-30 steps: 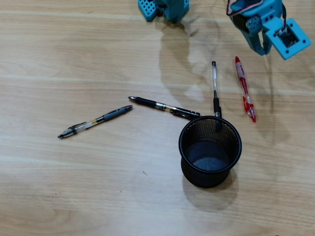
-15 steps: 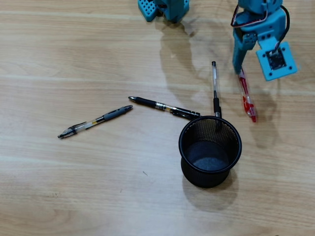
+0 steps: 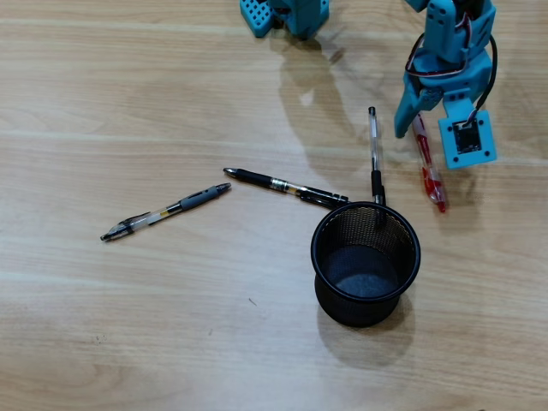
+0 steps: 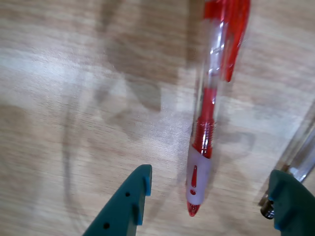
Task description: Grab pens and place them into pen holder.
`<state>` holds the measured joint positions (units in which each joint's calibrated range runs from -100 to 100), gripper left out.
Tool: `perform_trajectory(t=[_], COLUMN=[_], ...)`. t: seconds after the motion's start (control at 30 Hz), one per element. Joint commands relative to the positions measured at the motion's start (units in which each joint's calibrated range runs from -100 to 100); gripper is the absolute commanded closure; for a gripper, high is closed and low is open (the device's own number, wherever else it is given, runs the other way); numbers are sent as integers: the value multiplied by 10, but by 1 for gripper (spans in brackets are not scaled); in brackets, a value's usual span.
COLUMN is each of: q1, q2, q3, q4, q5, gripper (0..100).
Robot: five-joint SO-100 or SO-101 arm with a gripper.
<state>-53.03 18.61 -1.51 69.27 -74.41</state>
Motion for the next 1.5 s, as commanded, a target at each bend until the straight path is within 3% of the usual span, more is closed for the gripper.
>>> perform_trajectory(t=[0.0,0.3,0.57,0.9,1.23,1.47], q1=[-23,-52,-56,-56,-54,-13], q2=[11,69,70,67,61,-39], q3=[-17,-16,-16,-16,-21,-33], q4=[-17,-115,-116,-115,-109,-72], q5=[-18,-30,-30,-30,-24,6], gripper=[73,73,74,97,98,98])
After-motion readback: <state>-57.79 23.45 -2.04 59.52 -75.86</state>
